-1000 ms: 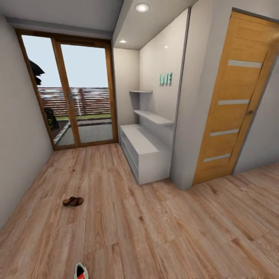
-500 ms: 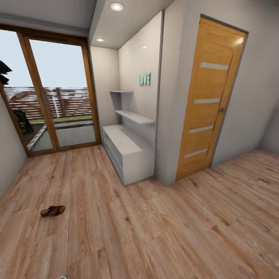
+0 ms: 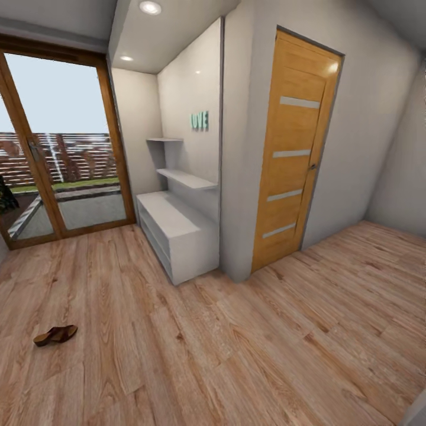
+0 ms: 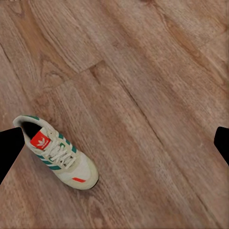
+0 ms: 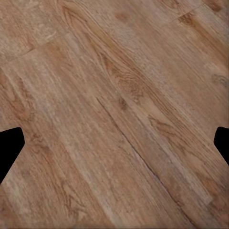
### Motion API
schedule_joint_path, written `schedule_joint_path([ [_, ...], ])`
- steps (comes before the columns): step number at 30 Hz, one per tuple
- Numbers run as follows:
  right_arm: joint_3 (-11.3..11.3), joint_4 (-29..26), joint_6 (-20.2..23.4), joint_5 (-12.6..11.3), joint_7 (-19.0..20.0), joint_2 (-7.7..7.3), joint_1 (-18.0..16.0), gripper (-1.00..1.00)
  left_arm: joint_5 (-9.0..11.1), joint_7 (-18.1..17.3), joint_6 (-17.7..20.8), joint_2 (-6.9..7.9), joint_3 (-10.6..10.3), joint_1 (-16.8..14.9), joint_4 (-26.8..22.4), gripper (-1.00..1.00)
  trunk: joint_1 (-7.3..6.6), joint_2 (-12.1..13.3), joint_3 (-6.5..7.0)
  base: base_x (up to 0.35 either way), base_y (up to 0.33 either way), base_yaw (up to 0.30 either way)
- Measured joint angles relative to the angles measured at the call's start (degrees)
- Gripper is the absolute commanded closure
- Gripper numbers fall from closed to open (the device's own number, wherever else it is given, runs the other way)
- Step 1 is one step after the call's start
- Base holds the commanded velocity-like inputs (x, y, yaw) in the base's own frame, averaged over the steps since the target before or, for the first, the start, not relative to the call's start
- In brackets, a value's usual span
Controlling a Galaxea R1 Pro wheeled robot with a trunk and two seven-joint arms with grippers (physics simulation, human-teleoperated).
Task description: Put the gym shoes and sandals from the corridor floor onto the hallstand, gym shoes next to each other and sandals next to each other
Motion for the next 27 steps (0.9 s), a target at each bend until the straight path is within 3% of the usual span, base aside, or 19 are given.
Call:
schedule_joint_path([
  [8, 0.08, 0.0, 0.0, 0.06, 0.0, 0.0, -0.02, -1.0, 0.0, 0.0, 0.0, 0.06, 0.0, 0.0, 0.0, -1.0, -0.01, 0.0, 0.0, 0.027, 0.0, -0.016],
  [20, 0.11, 0.0, 0.0, 0.07, 0.0, 0.0, 0.0, -1.0, 0.0, 0.0, 0.0, 0.09, 0.0, 0.0, -0.22, -1.0, -0.03, 0.0, 0.0, 0.282, 0.0, -0.001],
  [27, 0.11, 0.0, 0.0, 0.07, 0.0, 0.0, -0.01, -1.0, 0.0, 0.0, 0.0, 0.12, 0.0, 0.0, -0.26, -1.0, -0.01, 0.0, 0.0, 0.089, 0.0, 0.0],
])
